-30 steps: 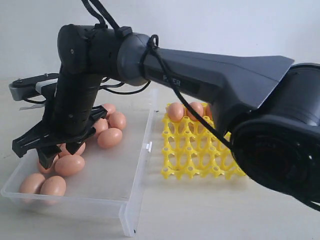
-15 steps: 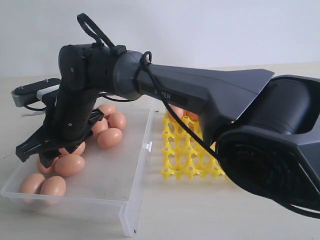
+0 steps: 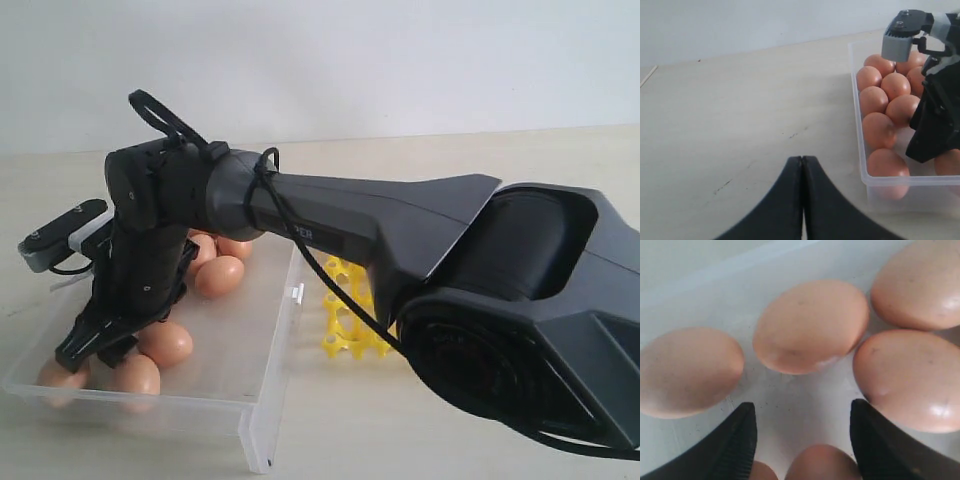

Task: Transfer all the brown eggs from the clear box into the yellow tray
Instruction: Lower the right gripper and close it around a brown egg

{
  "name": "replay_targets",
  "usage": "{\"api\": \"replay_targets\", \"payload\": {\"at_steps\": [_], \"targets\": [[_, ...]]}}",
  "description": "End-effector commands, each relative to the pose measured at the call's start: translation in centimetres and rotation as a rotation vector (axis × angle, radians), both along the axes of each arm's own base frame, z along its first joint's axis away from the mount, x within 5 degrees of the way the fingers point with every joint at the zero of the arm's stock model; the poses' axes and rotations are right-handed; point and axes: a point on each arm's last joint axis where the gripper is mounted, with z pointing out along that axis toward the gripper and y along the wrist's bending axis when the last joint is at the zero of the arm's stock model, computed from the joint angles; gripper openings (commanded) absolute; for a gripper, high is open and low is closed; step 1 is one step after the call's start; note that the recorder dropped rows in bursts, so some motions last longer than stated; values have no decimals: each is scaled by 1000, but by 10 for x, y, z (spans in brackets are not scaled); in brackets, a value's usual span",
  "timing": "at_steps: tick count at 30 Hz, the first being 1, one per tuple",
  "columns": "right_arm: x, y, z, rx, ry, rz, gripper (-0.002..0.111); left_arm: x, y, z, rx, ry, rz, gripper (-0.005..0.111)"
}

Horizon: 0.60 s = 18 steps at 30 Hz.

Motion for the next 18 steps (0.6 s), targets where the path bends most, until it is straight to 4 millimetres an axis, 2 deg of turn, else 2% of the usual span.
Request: {"api": "replay_targets", "payload": {"at_steps": [1,11,18], "targets": [[-1,-3,6,-30,2,11,54,0,0,2,-9,-16,-5,0],[2,-10,43,-27,-88,6,54,0,0,2,-9,-16,-5,0],[3,-11,44,-28,-87,-12,54,0,0,2,-9,-16,-5,0]]}}
